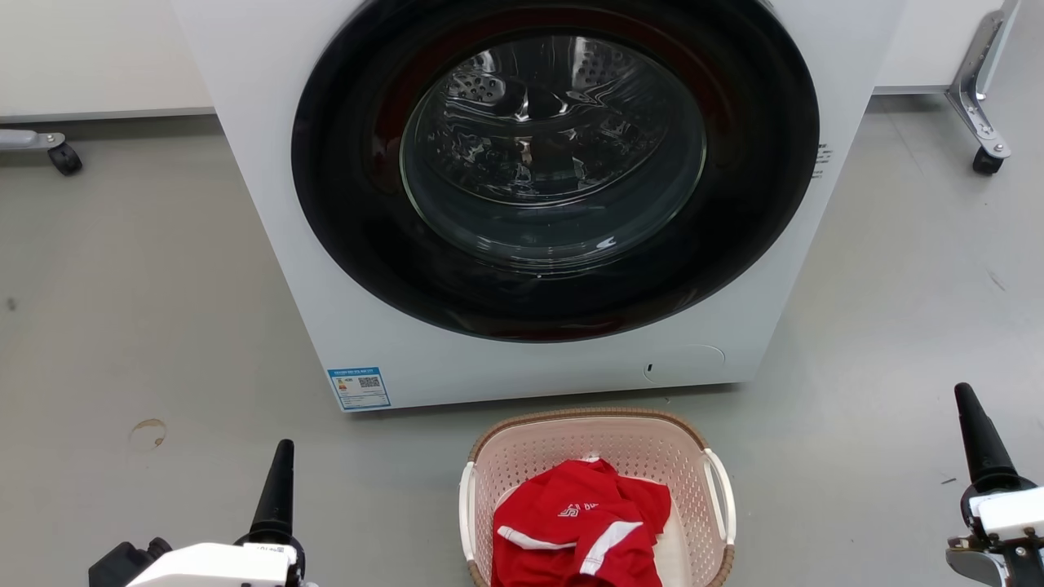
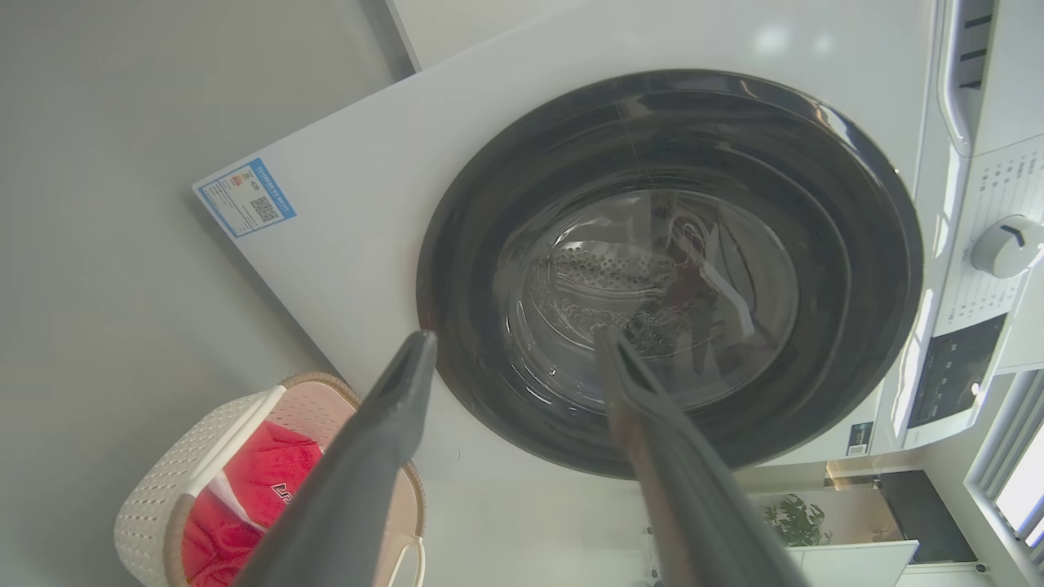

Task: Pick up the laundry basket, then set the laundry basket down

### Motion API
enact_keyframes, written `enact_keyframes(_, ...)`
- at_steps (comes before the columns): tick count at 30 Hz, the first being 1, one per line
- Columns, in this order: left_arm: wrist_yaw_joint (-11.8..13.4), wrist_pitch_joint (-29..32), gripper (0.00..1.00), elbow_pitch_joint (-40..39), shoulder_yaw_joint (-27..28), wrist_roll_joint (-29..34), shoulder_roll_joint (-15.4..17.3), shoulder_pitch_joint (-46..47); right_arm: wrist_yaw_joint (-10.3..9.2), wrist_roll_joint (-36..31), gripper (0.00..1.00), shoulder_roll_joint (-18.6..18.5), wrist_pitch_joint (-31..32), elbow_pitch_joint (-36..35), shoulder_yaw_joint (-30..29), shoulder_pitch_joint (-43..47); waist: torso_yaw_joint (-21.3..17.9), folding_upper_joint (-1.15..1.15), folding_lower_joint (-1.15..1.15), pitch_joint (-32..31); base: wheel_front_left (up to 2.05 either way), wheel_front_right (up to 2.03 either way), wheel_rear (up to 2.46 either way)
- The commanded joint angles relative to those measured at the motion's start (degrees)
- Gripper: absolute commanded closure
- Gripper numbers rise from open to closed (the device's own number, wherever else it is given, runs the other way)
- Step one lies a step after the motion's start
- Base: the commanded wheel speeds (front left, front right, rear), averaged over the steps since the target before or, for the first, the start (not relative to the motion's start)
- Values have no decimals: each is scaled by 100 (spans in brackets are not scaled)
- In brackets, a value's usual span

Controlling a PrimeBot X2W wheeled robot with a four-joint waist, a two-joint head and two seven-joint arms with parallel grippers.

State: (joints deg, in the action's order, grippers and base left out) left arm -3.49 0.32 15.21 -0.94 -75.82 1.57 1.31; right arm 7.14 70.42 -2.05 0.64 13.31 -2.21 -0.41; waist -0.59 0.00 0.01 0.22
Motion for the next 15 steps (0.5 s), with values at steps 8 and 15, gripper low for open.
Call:
enact_keyframes(8, 126, -157, 0, -236, -78, 572, 72, 94, 14, -617, 0, -256, -188, -275, 133, -60, -21, 0, -1, 0, 0, 0, 0)
enact_keyframes(15, 210, -275, 0, -289, -172, 978, 77, 79, 16, -1070, 0, -310, -306, -343, 242, -30, -35, 0, -1, -14, 0, 0, 0)
